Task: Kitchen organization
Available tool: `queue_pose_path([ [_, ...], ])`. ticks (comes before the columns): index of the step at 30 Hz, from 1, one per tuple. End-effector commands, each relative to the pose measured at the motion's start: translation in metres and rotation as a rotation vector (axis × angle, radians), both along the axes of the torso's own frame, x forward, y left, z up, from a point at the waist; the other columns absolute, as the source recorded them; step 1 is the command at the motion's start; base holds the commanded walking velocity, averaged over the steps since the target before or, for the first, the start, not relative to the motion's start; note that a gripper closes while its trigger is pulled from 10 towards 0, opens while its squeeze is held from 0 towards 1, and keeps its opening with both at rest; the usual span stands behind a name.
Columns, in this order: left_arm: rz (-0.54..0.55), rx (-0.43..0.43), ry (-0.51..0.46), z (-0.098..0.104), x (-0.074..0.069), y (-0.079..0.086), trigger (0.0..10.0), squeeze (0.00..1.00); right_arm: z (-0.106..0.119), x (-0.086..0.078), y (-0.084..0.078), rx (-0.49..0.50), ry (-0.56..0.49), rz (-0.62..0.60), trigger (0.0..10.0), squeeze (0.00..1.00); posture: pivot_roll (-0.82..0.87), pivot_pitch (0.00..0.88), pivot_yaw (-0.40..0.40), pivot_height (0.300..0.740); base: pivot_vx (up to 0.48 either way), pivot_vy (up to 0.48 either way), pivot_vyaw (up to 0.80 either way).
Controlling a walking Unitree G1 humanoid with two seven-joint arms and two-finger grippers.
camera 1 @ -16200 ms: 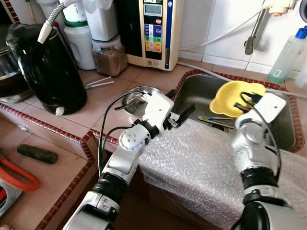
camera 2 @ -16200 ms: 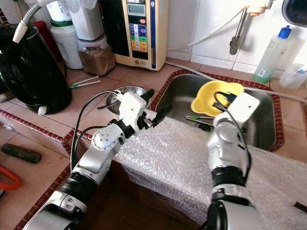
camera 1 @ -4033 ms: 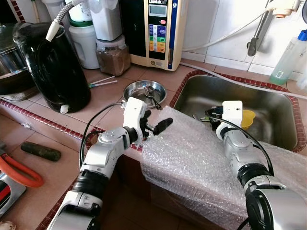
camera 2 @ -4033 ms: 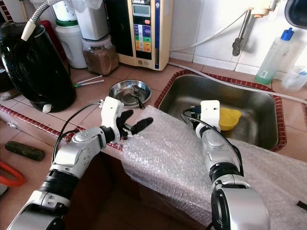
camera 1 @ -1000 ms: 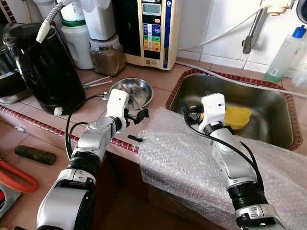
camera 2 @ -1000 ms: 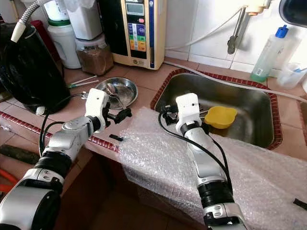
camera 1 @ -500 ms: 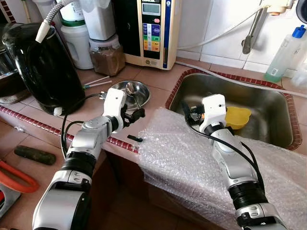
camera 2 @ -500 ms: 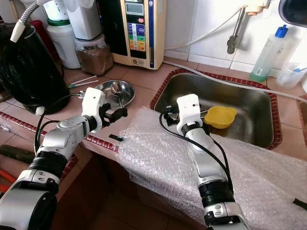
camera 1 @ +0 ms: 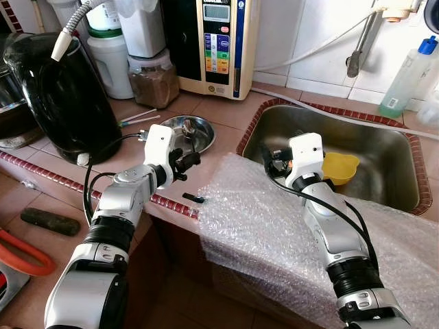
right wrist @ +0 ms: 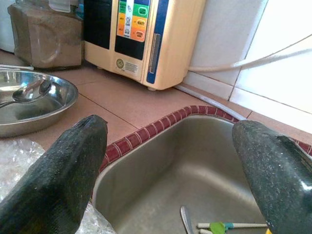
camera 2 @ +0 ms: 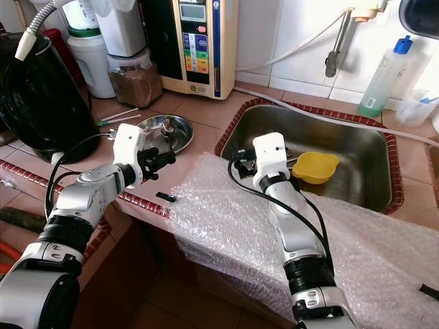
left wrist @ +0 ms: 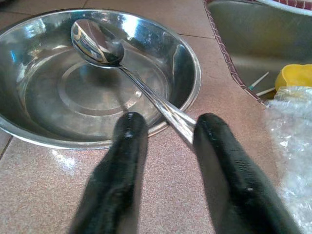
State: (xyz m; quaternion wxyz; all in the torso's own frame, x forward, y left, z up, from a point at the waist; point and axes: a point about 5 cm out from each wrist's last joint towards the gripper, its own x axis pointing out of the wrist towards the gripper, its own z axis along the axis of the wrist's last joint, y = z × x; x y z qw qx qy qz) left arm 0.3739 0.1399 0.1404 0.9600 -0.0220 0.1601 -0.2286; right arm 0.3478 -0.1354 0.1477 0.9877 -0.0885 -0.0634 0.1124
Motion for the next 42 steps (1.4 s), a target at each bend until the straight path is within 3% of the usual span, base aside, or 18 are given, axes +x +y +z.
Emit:
queue_pose_path([
  [1, 0.009, 0.001, 0.001, 0.002, 0.0, 0.007, 0.0, 0.0, 0.003, 0.002, 0.003, 0.017, -0.006, 0.025, 10.0, 1.0, 0.03, 0.0, 0.043, 0.74, 0.0, 0.0, 0.0],
  [2, 0.011, 0.0, 0.0, 0.002, 0.0, 0.007, 0.0, 0.0, 0.004, 0.001, 0.006, 0.034, -0.011, 0.056, 10.0, 1.0, 0.04, 0.0, 0.044, 0.74, 0.0, 0.0, 0.0],
  [3, 0.012, -0.002, 0.001, 0.002, 0.0, 0.007, 0.0, 0.0, 0.007, -0.002, 0.01, 0.065, -0.023, 0.111, 10.0, 0.81, 0.04, 0.0, 0.044, 0.74, 0.0, 0.0, 0.0],
  [4, 0.013, -0.005, 0.001, 0.002, 0.0, 0.007, 0.0, 0.0, 0.01, -0.005, 0.015, 0.089, -0.036, 0.171, 10.0, 0.81, 0.04, 0.0, 0.045, 0.74, 0.0, 0.0, 0.0],
  [6, 0.011, -0.007, 0.003, 0.002, 0.0, 0.007, 0.0, 0.0, 0.014, -0.008, 0.021, 0.084, -0.055, 0.242, 10.0, 0.6, 0.04, 0.0, 0.045, 0.74, 0.0, 0.0, 0.0],
  [25, -0.002, -0.018, -0.001, 0.008, 0.0, 0.012, 0.0, 0.0, 0.009, -0.011, 0.018, 0.068, -0.022, 0.266, 10.0, 0.59, 0.04, 0.0, 0.047, 0.74, 0.0, 0.0, 0.0],
  [37, -0.001, -0.021, -0.154, 0.045, 0.002, 0.014, 0.0, 0.0, 0.006, -0.01, 0.016, 0.062, -0.012, 0.25, 10.0, 0.58, 0.04, 0.0, 0.046, 0.74, 0.0, 0.0, 0.0],
  [42, -0.007, -0.089, -0.244, 0.056, 0.0, 0.011, 0.0, 0.0, 0.007, -0.01, 0.018, 0.062, -0.012, 0.252, 10.0, 0.58, 0.04, 0.0, 0.042, 0.74, 0.0, 0.0, 0.0],
])
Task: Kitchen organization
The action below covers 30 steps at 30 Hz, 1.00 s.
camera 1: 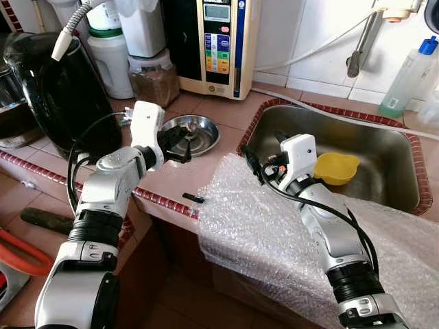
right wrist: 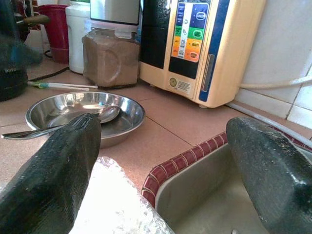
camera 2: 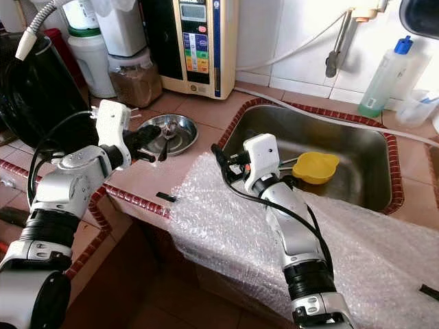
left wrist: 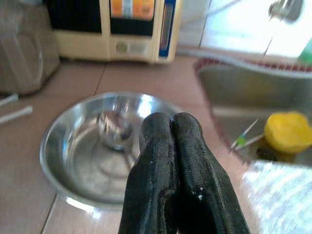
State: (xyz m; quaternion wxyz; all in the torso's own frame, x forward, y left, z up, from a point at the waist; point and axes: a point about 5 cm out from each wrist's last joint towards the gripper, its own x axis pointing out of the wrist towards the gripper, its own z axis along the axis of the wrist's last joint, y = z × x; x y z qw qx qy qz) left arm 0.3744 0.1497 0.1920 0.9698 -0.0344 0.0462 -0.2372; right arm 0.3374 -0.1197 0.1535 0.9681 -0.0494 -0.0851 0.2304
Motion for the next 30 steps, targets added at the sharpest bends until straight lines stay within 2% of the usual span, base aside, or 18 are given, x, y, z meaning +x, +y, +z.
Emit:
queue_pose_path([
  [1, 0.007, -0.034, -0.057, 0.007, -0.002, 0.003, 0.0, 0.0, 0.001, 0.001, 0.002, -0.003, 0.003, 0.005, 10.0, 0.58, 0.04, 0.0, 0.041, 0.74, 0.0, 0.0, 0.0],
  [6, 0.009, -0.074, -0.107, 0.012, -0.005, 0.003, 0.0, 0.0, 0.0, 0.0, 0.003, -0.003, 0.006, 0.003, 10.0, 0.58, 0.04, 0.0, 0.04, 0.74, 0.0, 0.0, 0.0],
  [10, 0.012, -0.109, -0.201, 0.021, -0.009, 0.003, 0.0, 0.0, 0.0, 0.0, 0.003, -0.003, 0.007, -0.001, 10.0, 0.58, 0.05, 0.0, 0.04, 0.74, 0.0, 0.0, 0.0],
  [11, 0.058, -0.075, -0.264, 0.025, -0.009, 0.006, 0.0, 0.0, 0.0, 0.001, 0.003, 0.0, 0.007, -0.006, 10.0, 0.58, 0.05, 0.0, 0.04, 0.74, 0.0, 0.0, 0.0],
  [12, 0.074, -0.066, -0.277, 0.026, -0.009, 0.007, 0.0, 0.0, 0.0, 0.001, 0.002, 0.001, 0.007, -0.008, 10.0, 0.58, 0.05, 0.0, 0.04, 0.74, 0.0, 0.0, 0.0],
  [14, 0.154, 0.008, -0.233, 0.016, -0.007, 0.01, 0.0, 0.0, -0.002, 0.001, 0.003, 0.001, 0.013, -0.014, 10.0, 0.57, 0.05, 0.0, 0.042, 0.74, 0.0, 0.0, 0.0],
  [15, 0.163, 0.012, -0.223, 0.013, -0.007, 0.01, 1.1, 0.0, -0.002, 0.001, 0.004, 0.001, 0.014, -0.015, 10.0, 0.57, 0.05, 0.0, 0.041, 0.74, 0.0, 0.0, 0.0],
  [16, 0.163, 0.012, -0.223, 0.013, -0.007, 0.01, 1.1, 0.0, -0.002, 0.001, 0.004, 0.001, 0.014, -0.015, 10.0, 0.57, 0.05, 0.0, 0.041, 0.74, 0.0, 0.0, 0.0],
  [17, 0.192, -0.019, -0.211, 0.01, -0.008, 0.009, 10.0, 1.0, -0.003, 0.001, 0.004, 0.0, 0.017, -0.013, 10.0, 0.56, 0.05, 0.0, 0.039, 0.74, 0.0, 0.0, 0.0],
  [24, 0.322, -0.043, -0.246, 0.0, -0.017, 0.01, 10.0, 1.0, -0.003, 0.002, 0.004, -0.01, 0.021, -0.017, 10.0, 0.56, 0.05, 0.0, 0.036, 0.74, 0.0, 0.0, 0.0],
  [26, 0.314, -0.038, -0.294, -0.003, -0.024, 0.006, 10.0, 1.0, -0.004, 0.002, 0.004, -0.01, 0.024, -0.021, 10.0, 0.56, 0.05, 0.0, 0.034, 0.74, 0.0, 0.0, 0.0],
  [30, 0.284, 0.001, -0.329, -0.019, -0.034, 0.003, 10.0, 1.0, -0.007, 0.001, 0.007, -0.011, 0.033, -0.017, 10.0, 0.56, 0.06, 0.0, 0.033, 0.74, 0.0, 0.0, 0.0],
])
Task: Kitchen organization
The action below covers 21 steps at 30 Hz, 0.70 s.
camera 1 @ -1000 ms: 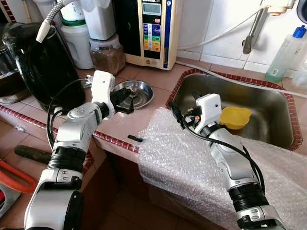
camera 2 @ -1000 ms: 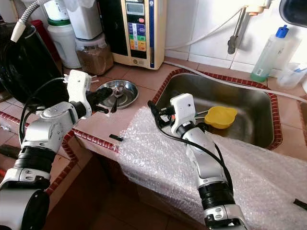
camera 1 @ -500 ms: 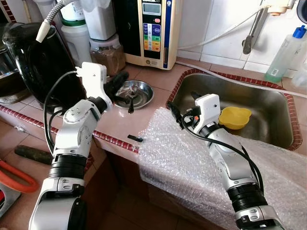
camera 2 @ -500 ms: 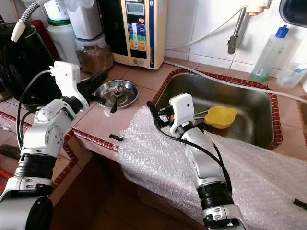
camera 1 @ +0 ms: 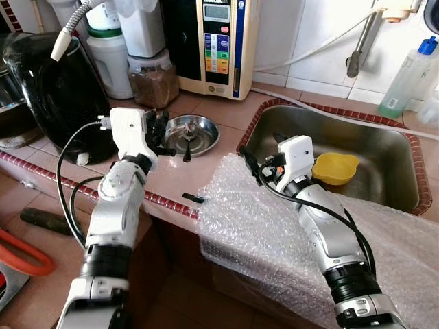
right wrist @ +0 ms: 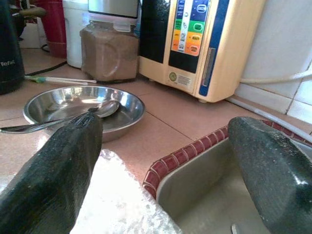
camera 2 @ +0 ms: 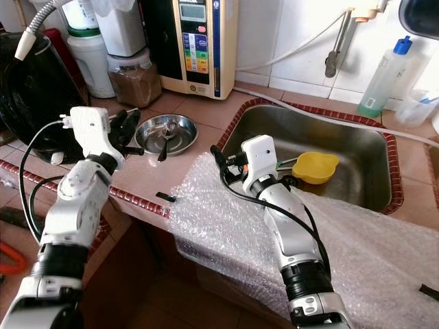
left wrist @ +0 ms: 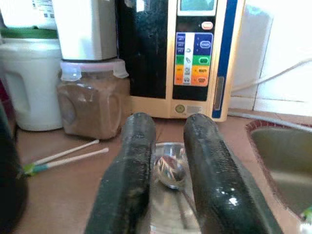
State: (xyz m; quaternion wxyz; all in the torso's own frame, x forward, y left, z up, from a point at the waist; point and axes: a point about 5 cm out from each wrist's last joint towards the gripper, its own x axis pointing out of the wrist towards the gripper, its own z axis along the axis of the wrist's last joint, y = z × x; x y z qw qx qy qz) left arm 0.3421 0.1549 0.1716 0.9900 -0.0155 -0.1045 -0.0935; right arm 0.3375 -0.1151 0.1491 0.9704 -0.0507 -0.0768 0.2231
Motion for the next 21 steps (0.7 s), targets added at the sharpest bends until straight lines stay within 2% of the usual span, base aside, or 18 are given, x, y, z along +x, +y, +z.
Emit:
queue_pose_path([
  [1, -0.012, 0.038, -0.031, -0.001, -0.003, -0.002, 10.0, 1.0, -0.003, 0.0, 0.003, -0.006, 0.018, 0.001, 10.0, 0.56, 0.06, 0.0, 0.033, 0.74, 0.0, 0.0, 0.0],
  [9, -0.121, 0.151, -0.058, -0.025, -0.013, -0.015, 10.0, 1.0, -0.002, 0.001, 0.005, -0.011, 0.017, 0.007, 10.0, 0.56, 0.05, 0.0, 0.034, 0.74, 0.0, 0.0, 0.0],
  [13, -0.138, 0.154, -0.031, -0.034, -0.012, -0.019, 10.0, 1.0, -0.003, 0.001, 0.005, -0.012, 0.015, 0.009, 10.0, 0.56, 0.05, 0.0, 0.04, 0.74, 0.0, 0.0, 0.0],
  [21, -0.119, 0.087, 0.003, -0.04, -0.005, -0.022, 10.0, 1.0, -0.005, -0.001, 0.007, -0.019, 0.022, 0.017, 10.0, 0.56, 0.05, 0.0, 0.04, 0.74, 0.0, 0.0, 0.0],
])
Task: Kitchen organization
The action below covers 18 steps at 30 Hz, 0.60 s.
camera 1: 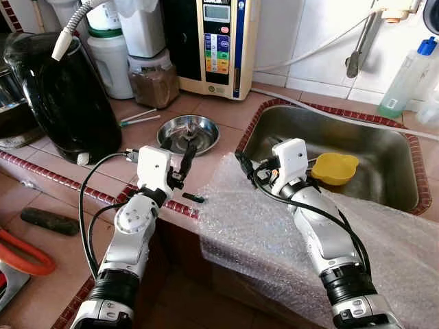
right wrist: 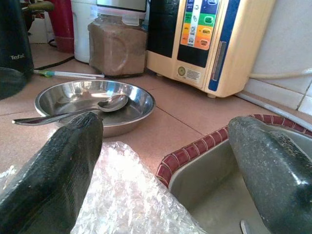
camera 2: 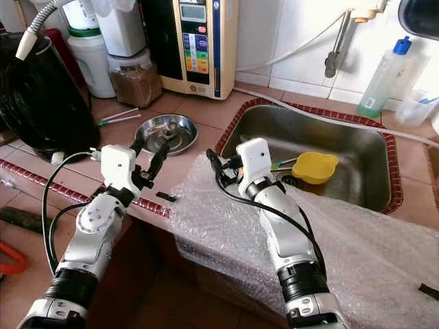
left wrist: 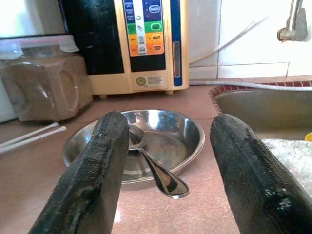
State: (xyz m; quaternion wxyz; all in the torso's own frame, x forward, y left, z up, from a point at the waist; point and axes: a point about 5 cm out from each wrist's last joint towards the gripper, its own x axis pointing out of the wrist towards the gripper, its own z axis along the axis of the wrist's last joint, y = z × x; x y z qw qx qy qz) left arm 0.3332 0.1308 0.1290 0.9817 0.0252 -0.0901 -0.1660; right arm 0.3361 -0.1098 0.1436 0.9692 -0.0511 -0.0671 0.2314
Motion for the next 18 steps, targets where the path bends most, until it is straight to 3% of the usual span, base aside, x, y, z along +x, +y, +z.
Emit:
queue_pose_path([
  [1, 0.019, -0.01, -0.014, 0.003, 0.004, 0.002, 10.0, 1.0, 0.0, 0.001, 0.001, -0.013, 0.004, -0.001, 10.0, 0.56, 0.05, 0.0, 0.04, 0.74, 0.0, 0.0, 0.0],
  [7, 0.028, -0.005, -0.004, -0.004, 0.005, 0.001, 10.0, 1.0, 0.0, 0.001, 0.003, -0.013, 0.004, 0.0, 10.0, 0.56, 0.05, 0.0, 0.04, 0.74, 0.0, 0.0, 0.0],
  [18, 0.11, -0.001, 0.021, -0.003, 0.02, 0.007, 10.0, 1.0, 0.0, 0.001, 0.001, -0.024, 0.005, -0.003, 10.0, 0.56, 0.03, 0.0, 0.039, 0.74, 0.0, 0.0, 0.0],
])
